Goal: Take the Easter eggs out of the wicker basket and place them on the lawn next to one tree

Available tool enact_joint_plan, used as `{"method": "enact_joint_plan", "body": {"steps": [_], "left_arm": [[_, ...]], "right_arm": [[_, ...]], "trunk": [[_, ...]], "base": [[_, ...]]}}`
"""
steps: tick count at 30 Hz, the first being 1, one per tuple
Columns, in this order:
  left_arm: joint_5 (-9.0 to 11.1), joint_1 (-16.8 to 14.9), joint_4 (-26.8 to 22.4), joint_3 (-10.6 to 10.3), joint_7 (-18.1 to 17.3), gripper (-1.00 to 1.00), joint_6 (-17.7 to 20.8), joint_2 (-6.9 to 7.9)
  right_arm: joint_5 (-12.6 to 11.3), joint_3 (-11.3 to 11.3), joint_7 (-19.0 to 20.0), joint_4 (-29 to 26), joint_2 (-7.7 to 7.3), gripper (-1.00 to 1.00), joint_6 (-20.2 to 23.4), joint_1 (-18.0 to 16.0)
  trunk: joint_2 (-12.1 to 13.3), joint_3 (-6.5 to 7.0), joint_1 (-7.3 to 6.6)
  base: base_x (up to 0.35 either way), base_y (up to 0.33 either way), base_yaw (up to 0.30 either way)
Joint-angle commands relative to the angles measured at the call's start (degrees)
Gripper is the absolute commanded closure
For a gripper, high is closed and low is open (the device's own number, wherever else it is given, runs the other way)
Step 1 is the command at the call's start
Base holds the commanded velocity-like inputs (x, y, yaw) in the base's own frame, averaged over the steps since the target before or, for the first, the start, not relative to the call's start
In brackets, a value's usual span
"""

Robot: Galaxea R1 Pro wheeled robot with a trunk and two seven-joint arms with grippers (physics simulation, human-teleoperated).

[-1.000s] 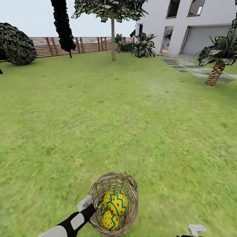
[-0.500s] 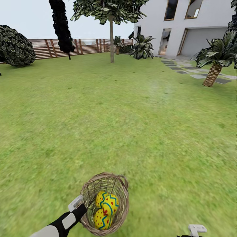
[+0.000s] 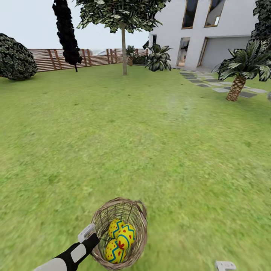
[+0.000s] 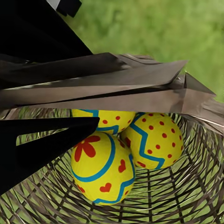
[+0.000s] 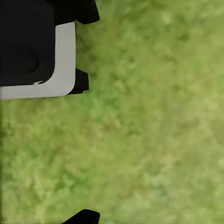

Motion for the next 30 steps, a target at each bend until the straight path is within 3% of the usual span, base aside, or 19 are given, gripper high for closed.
{"method": "enact_joint_plan", "body": {"steps": [1, 6, 30], "left_arm": [[0.65, -0.01, -0.09, 0.02, -0.17, 1.0, 0.14, 0.0], [0.65, -0.01, -0.1, 0.02, -0.17, 1.0, 0.16, 0.21], [0.65, -0.01, 0.08, 0.1, -0.08, 1.0, 0.08, 0.29]], "right_arm": [[0.57, -0.49, 0.19, 0.46, -0.02, -1.0, -0.62, 0.11], [0.55, -0.46, 0.19, 2.04, 0.15, -1.0, -5.32, 0.73], [0.57, -0.43, 0.19, 2.15, 0.42, -1.0, -5.44, 0.75]], "trunk": [[-0.09, 0.0, 0.03], [-0.09, 0.44, 0.03], [-0.09, 2.55, 0.03]], "base": [[0.0, 0.0, -0.085], [0.0, 0.0, -0.09], [0.0, 0.0, -0.088]]}}
